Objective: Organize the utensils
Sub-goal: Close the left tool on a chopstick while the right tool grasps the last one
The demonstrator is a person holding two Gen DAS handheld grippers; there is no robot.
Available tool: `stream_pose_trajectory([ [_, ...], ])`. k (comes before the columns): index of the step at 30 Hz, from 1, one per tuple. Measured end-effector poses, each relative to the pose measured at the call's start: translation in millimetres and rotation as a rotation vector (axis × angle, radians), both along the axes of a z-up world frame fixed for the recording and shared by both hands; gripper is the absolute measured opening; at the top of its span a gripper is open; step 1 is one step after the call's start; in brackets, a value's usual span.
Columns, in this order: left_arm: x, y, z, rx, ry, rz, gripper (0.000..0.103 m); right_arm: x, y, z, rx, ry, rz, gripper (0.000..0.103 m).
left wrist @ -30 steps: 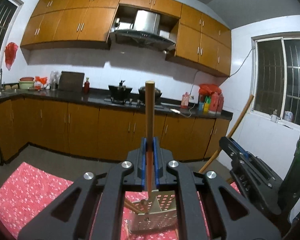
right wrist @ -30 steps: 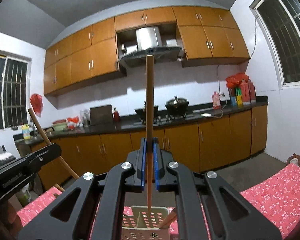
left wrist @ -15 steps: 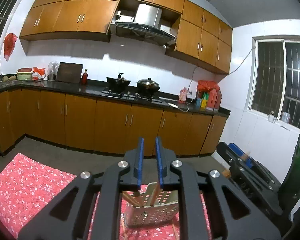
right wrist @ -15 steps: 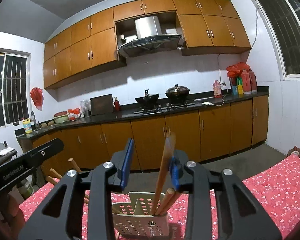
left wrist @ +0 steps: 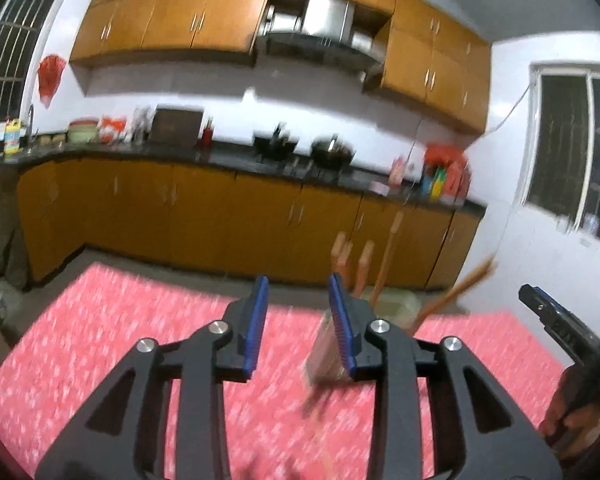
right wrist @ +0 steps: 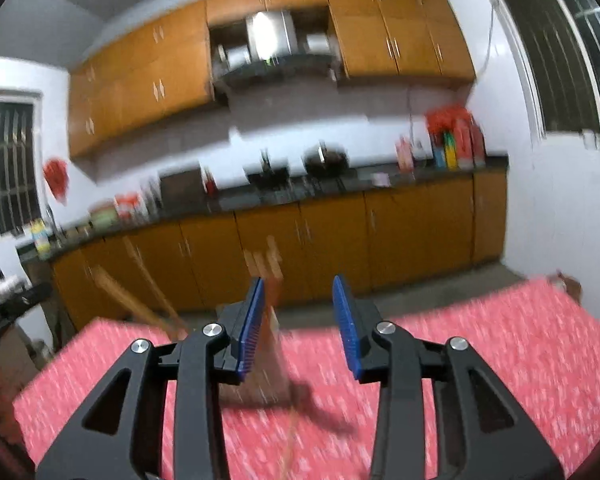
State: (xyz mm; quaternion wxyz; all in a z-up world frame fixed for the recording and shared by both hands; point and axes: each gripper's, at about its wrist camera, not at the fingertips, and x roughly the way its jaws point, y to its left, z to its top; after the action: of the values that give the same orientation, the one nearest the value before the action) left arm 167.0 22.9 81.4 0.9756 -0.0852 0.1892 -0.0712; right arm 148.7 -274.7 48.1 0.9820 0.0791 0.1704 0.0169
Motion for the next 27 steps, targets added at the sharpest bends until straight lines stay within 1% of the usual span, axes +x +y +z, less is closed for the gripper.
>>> stream_pose_trajectory([
  [1, 1.5, 0.8, -12.2, 0.004, 0.039, -0.003, 0.032, 3.2, 0.1, -14.4, -0.001, 0.056, 0.0, 0.037],
  [2, 3.5, 0.6, -25.3, 0.008, 0.083, -0.004, 0.032, 8.2, 1.6, -37.1, 0.002, 0.145, 0.01, 0.037],
  [3, 5.7, -1.6, -43.7, 0.014, 0.141, -0.011, 0.032, 11.1, 4.5, -52.8, 0.008, 0.209, 0.026, 0.037],
  [5, 8.6, -5.9, -66.6, 0.021, 0.21, -0.028, 0.032, 13.7, 11.4, -82.1, 0.033, 0.321, 0.071, 0.036],
  [7, 9.6, -13.9, -90.8, 0.023, 0.281, -0.056, 0.032, 13.5, 19.7, -101.8, 0.051, 0.39, 0.111, 0.03],
  [8, 9.6, -18.1, -100.7, 0.018, 0.311, -0.072, 0.032, 13.0, 26.4, -112.7, 0.052, 0.427, 0.132, 0.029],
  [10, 11.3, -26.0, -115.0, 0.006, 0.364, -0.1, 0.032, 11.6, 38.3, -128.0, 0.037, 0.47, 0.156, 0.029],
  [12, 11.9, -33.4, -127.2, 0.0, 0.404, -0.118, 0.032, 10.2, 47.5, -136.6, 0.03, 0.489, 0.168, 0.027],
  [14, 11.0, -38.7, -134.2, 0.003, 0.422, -0.123, 0.032, 10.8, 51.1, -141.1, 0.021, 0.499, 0.165, 0.027],
  [18, 8.5, -54.4, -146.7, 0.033, 0.443, -0.125, 0.032, 11.5, 51.0, -148.2, 0.017, 0.511, 0.155, 0.027],
  [24, 15.3, -70.8, -160.0, 0.089, 0.488, -0.122, 0.031, 11.5, 51.5, -149.3, -0.004, 0.51, 0.142, 0.027],
  [26, 17.9, -74.4, -163.2, 0.104, 0.497, -0.116, 0.031, 13.9, 53.4, -151.7, -0.017, 0.513, 0.136, 0.024],
  [27, 18.8, -76.4, -165.2, 0.115, 0.505, -0.114, 0.027, 13.8, 54.7, -151.9, -0.03, 0.508, 0.13, 0.022],
])
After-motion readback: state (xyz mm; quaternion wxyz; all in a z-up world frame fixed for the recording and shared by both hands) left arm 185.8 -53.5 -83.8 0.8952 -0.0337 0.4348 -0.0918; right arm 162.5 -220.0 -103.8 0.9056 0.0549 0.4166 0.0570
